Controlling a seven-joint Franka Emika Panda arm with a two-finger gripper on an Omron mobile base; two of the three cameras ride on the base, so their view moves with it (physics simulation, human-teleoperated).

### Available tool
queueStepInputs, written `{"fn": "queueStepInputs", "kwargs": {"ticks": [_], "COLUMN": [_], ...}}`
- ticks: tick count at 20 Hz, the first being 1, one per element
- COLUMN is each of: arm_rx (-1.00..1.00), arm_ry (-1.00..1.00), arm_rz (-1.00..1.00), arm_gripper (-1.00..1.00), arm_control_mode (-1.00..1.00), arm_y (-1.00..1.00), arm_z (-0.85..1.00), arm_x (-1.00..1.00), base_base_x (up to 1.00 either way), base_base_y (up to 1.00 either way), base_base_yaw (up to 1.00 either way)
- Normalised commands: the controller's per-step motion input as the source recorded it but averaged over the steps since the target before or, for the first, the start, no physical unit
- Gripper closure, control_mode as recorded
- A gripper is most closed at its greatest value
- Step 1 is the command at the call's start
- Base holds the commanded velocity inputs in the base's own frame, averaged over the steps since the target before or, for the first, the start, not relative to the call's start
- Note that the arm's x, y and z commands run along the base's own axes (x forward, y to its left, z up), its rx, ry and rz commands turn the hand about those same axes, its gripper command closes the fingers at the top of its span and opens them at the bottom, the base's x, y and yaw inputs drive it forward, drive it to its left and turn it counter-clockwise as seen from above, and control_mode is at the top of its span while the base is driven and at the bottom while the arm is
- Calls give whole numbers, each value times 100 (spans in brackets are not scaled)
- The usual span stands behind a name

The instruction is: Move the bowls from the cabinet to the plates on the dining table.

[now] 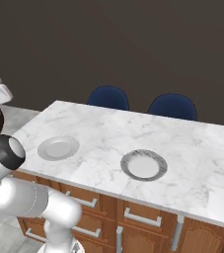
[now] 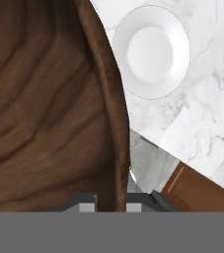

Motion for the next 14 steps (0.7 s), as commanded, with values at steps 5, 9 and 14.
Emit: {"fn": "queueStepInputs", "kwargs": {"ticks": [5,9,14], "arm_rx": [12,9,7], "arm_ry": [2,2,3], "arm_rz": [-21,-18,-16], "arm_gripper": [100,100,100], "arm_control_mode": [-100,-100,-100], "arm_y": [-3,-23,-33], "arm_z": [-27,-39,-41], "arm_x": [-5,0,0], "base_base_x": [0,0,0], "base_base_y": [0,0,0], "base_base_yaw": [0,0,0]}}
